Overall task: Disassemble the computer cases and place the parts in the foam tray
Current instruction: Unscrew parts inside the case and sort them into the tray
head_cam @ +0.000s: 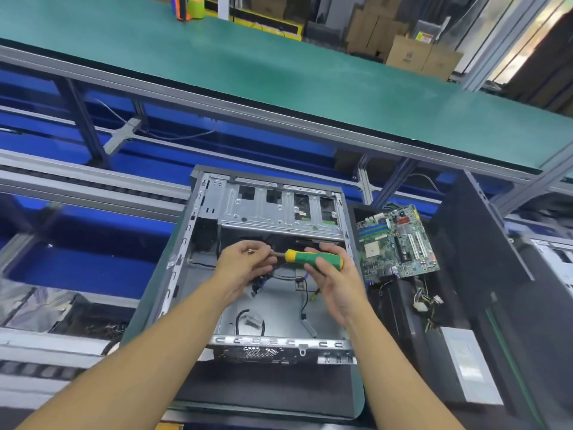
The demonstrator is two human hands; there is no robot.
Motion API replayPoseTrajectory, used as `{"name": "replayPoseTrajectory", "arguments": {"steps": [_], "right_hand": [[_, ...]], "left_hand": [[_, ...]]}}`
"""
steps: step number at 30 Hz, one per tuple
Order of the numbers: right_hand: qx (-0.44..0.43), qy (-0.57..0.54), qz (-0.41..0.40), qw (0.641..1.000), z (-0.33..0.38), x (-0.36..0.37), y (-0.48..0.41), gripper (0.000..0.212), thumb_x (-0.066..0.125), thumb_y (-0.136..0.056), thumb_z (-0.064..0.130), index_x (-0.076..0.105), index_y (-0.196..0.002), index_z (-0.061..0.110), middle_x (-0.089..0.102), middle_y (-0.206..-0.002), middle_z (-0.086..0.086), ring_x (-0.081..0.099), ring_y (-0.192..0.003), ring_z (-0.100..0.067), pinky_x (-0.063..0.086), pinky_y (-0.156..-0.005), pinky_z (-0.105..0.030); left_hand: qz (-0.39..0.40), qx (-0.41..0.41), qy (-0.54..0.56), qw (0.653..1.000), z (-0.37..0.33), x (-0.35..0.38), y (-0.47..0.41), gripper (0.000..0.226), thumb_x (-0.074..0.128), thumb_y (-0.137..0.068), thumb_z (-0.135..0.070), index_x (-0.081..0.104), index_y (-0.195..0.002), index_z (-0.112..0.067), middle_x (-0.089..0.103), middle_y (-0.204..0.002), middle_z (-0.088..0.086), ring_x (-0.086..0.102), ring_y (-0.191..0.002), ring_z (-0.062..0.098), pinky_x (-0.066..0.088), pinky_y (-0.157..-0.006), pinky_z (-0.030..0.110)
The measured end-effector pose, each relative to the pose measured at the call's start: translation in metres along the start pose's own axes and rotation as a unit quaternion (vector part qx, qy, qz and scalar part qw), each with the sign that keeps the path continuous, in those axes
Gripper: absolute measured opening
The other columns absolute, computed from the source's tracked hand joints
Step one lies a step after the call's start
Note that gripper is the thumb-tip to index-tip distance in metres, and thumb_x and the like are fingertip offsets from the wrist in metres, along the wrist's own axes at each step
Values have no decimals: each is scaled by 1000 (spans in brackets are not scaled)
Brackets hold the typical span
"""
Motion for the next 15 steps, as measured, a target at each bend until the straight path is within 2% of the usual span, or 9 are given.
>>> {"name": "replayPoseTrajectory", "arguments": {"steps": [3,5,7,8,11,15], "right_hand": [[-18,93,-54,994,2,-9,1,16,55,-99,0,53,-113,8,74,-105,-15,73,-87,-25,60,-71,-28],[-7,222,-80,972,0,-14,4,13,58,-101,13,51,-112,12,73,-99,-11,72,-74,-19,58,-62,-29],[17,320,-97,942,-5,-20,6,13,59,-101,23,52,-108,17,68,-95,-7,67,-63,-13,54,-57,-27],[25,337,-101,936,-7,-22,7,12,59,-101,25,52,-107,18,67,-95,-8,64,-59,-11,52,-56,-25],[36,353,-112,928,-10,-26,13,12,59,-100,27,51,-104,19,66,-98,-14,60,-54,-9,50,-52,-23],[29,334,-130,933,-15,-32,29,13,59,-100,26,48,-104,18,65,-91,-15,59,-50,-9,50,-49,-25]], "left_hand": [[13,19,-204,979,8,3,5,16,59,-100,-26,62,-101,-11,75,-92,13,74,-72,19,59,-64,32],[45,4,-364,930,21,2,10,29,50,-101,-46,55,-104,-19,74,-91,4,72,-75,19,58,-74,37],[79,-32,-476,875,33,-3,16,36,38,-101,-57,52,-98,-25,73,-87,-2,70,-74,18,54,-75,33],[87,-41,-495,863,35,-5,18,38,36,-102,-56,55,-94,-24,74,-84,-3,69,-72,18,52,-74,32],[92,-44,-494,863,36,-4,20,39,42,-103,-41,65,-83,-16,74,-76,-1,66,-63,13,55,-72,33],[136,-43,-527,838,44,-1,27,31,47,-100,-32,67,-81,-19,75,-73,-5,67,-61,8,55,-71,31]]}}
Point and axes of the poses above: each hand's wrist, its own y-axis away from the middle knuckle, its own x-axis out of the palm, z = x × y, the point moved 8 cm from there along -y, towards the middle knuckle
